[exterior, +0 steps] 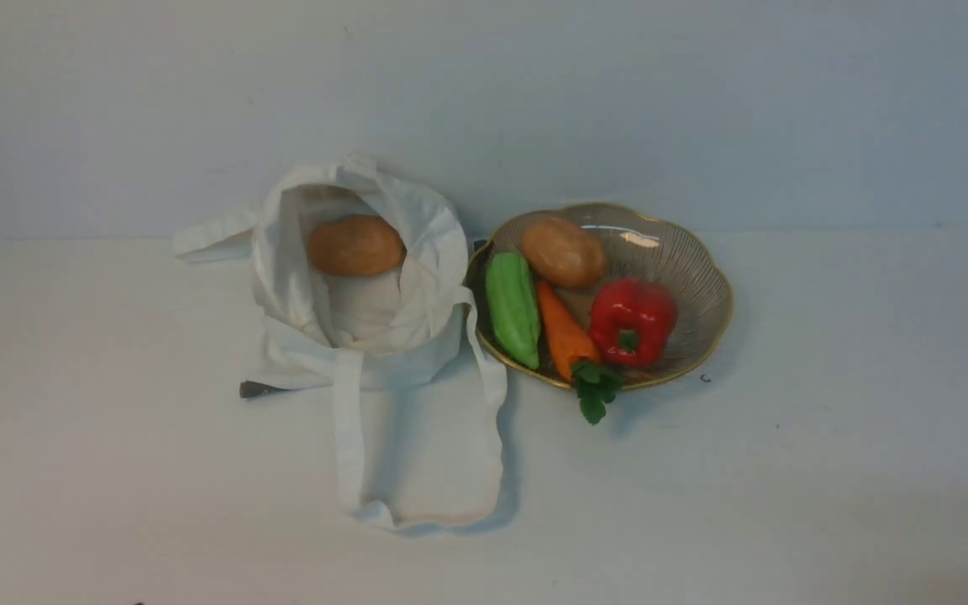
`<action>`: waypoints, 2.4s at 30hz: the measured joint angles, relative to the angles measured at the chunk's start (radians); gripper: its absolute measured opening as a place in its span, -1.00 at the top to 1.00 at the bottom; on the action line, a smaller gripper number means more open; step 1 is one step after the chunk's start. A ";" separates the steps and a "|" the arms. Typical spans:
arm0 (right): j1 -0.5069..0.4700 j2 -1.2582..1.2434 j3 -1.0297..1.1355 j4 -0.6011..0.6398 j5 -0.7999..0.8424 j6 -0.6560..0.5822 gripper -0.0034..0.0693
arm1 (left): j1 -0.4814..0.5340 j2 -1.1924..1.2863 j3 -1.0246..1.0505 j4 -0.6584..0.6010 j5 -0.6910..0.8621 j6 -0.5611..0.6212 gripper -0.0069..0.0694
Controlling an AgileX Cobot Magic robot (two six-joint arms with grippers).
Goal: Take vegetables from cloth bag on white table place on plate.
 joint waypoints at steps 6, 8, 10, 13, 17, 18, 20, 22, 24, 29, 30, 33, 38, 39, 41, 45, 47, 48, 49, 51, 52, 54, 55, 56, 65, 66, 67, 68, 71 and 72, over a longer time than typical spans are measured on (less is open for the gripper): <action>0.000 0.000 0.000 0.000 0.000 0.000 0.95 | 0.112 0.000 0.097 0.099 -0.054 0.002 0.83; 0.000 0.000 0.000 0.000 0.000 0.001 0.95 | 0.165 0.000 0.119 0.111 -0.069 0.006 0.83; 0.000 0.000 0.000 0.000 0.000 0.005 0.95 | 0.241 0.000 0.147 0.123 -0.093 0.018 0.83; 0.000 0.000 0.000 0.000 0.000 0.007 0.95 | 0.343 -0.021 0.181 0.123 -0.117 0.056 0.83; 0.000 0.000 0.000 0.000 0.000 0.008 0.95 | 0.466 -0.095 0.186 0.141 -0.094 0.096 0.83; 0.000 0.000 0.000 0.000 0.000 0.009 0.95 | 0.482 -0.107 0.186 0.150 -0.082 0.096 0.83; 0.000 0.000 0.000 0.000 0.000 0.010 0.95 | 0.520 -0.132 0.187 0.171 -0.051 0.096 0.83; 0.000 0.000 0.000 0.000 0.000 0.010 0.95 | 0.534 -0.139 0.187 0.178 -0.045 0.095 0.83; 0.000 0.000 0.000 0.000 0.000 0.010 0.95 | 0.535 -0.140 0.188 0.180 -0.043 0.094 0.83; 0.000 0.000 0.000 0.000 0.000 0.010 0.95 | 0.535 -0.140 0.188 0.180 -0.041 0.093 0.83; 0.000 0.000 0.000 0.000 0.000 0.010 0.95 | 0.535 -0.140 0.188 0.180 -0.041 0.093 0.83; 0.000 0.000 0.000 0.000 0.000 0.010 0.95 | 0.535 -0.140 0.188 0.179 -0.041 0.093 0.83; 0.000 0.000 0.000 0.000 0.000 0.010 0.95 | 0.535 -0.140 0.188 0.176 -0.041 0.093 0.83; 0.000 0.000 0.000 0.000 0.000 0.010 0.95 | 0.535 -0.140 0.188 0.176 -0.041 0.093 0.83; 0.000 0.000 0.000 0.000 0.000 0.011 0.95 | 0.535 -0.140 0.188 0.176 -0.040 0.093 0.83; 0.000 0.000 0.000 0.000 0.000 0.011 0.95 | 0.535 -0.140 0.188 0.176 -0.040 0.093 0.83; 0.000 0.000 0.000 0.000 0.000 0.011 0.95 | 0.535 -0.140 0.188 0.176 -0.040 0.093 0.83; 0.000 0.000 0.000 0.000 0.000 0.011 0.95 | 0.535 -0.140 0.188 0.176 -0.040 0.093 0.83; 0.000 0.000 0.000 0.000 0.000 0.011 0.95 | 0.535 -0.140 0.188 0.176 -0.040 0.093 0.83; 0.000 0.000 0.000 0.000 0.000 0.011 0.95 | 0.535 -0.140 0.188 0.176 -0.040 0.093 0.83; 0.000 0.000 0.000 0.000 0.000 0.011 0.95 | 0.535 -0.140 0.188 0.176 -0.040 0.093 0.83; 0.000 0.000 0.000 0.000 0.000 0.011 0.95 | 0.535 -0.140 0.188 0.176 -0.040 0.093 0.83; 0.000 0.000 0.000 0.000 0.000 0.011 0.95 | 0.535 -0.140 0.188 0.176 -0.040 0.093 0.83; 0.000 0.000 0.000 0.000 0.000 0.011 0.95 | 0.535 -0.140 0.188 0.176 -0.040 0.093 0.83; 0.000 0.000 0.000 0.000 0.000 0.011 0.95 | 0.535 -0.140 0.188 0.176 -0.040 0.093 0.83; 0.000 0.000 0.000 0.000 0.000 0.011 0.95 | 0.535 -0.140 0.188 0.176 -0.040 0.093 0.83; 0.000 0.000 0.000 0.000 0.000 0.011 0.95 | 0.535 -0.140 0.188 0.176 -0.039 0.093 0.83; 0.000 0.000 0.000 0.000 0.000 0.011 0.95 | 0.535 -0.140 0.188 0.176 -0.039 0.093 0.83; 0.000 0.000 0.000 0.000 0.000 0.011 0.95 | 0.535 -0.140 0.188 0.176 -0.039 0.093 0.83; 0.000 0.000 0.000 0.000 0.000 0.011 0.95 | 0.535 -0.140 0.188 0.176 -0.038 0.093 0.83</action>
